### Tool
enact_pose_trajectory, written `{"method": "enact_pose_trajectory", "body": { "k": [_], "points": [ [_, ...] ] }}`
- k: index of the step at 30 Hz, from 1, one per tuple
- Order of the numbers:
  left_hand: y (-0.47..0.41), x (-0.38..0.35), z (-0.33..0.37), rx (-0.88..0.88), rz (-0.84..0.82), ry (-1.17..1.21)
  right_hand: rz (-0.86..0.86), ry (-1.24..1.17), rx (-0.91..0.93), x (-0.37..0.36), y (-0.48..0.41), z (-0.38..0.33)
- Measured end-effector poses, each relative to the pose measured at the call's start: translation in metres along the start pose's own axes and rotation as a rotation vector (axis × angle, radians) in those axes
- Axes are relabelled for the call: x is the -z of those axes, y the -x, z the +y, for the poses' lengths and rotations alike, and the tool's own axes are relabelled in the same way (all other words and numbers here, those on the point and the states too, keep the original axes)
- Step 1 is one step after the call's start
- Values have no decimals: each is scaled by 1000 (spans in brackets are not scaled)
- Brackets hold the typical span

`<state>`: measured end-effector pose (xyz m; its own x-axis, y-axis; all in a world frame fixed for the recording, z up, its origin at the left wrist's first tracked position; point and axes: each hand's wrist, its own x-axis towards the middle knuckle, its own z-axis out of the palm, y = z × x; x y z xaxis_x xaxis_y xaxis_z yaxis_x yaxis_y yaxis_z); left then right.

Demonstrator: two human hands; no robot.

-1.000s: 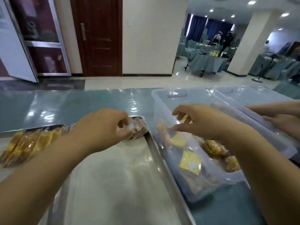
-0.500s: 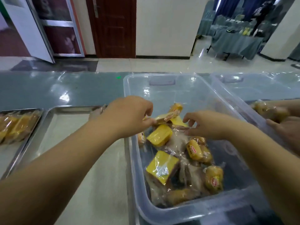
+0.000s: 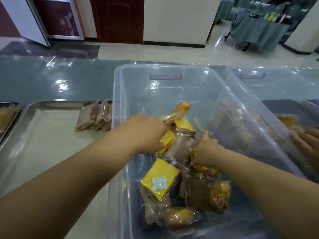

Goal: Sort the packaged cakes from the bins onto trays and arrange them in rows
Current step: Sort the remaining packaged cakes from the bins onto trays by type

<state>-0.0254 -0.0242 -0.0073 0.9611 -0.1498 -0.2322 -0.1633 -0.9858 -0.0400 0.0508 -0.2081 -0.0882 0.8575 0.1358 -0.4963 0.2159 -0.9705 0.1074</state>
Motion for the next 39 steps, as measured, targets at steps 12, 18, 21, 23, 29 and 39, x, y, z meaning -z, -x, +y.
{"method": "enact_pose_trajectory", "body": {
  "k": [12, 18, 21, 23, 29, 39],
  "points": [
    [3, -2, -3, -29, -20, -2, -95, -248, -5, -12, 6, -1],
    [2, -3, -2, -58, -53, -59, -104, -293, 7, 8, 8, -1],
    [0, -4, -3, -78, -77, -82, -111, -317, 6, 33, 18, 0],
    [-1, -5, -4, -91, -105, -92, -119, -278, 15, 46, 25, 1],
    [-15, 9, -2, -101, -250, -194, -98, -305, 117, 73, 37, 5],
    [-115, 8, 3, -86, -137, -241, -213, -230, 195, 79, 45, 10]
  ]
}}
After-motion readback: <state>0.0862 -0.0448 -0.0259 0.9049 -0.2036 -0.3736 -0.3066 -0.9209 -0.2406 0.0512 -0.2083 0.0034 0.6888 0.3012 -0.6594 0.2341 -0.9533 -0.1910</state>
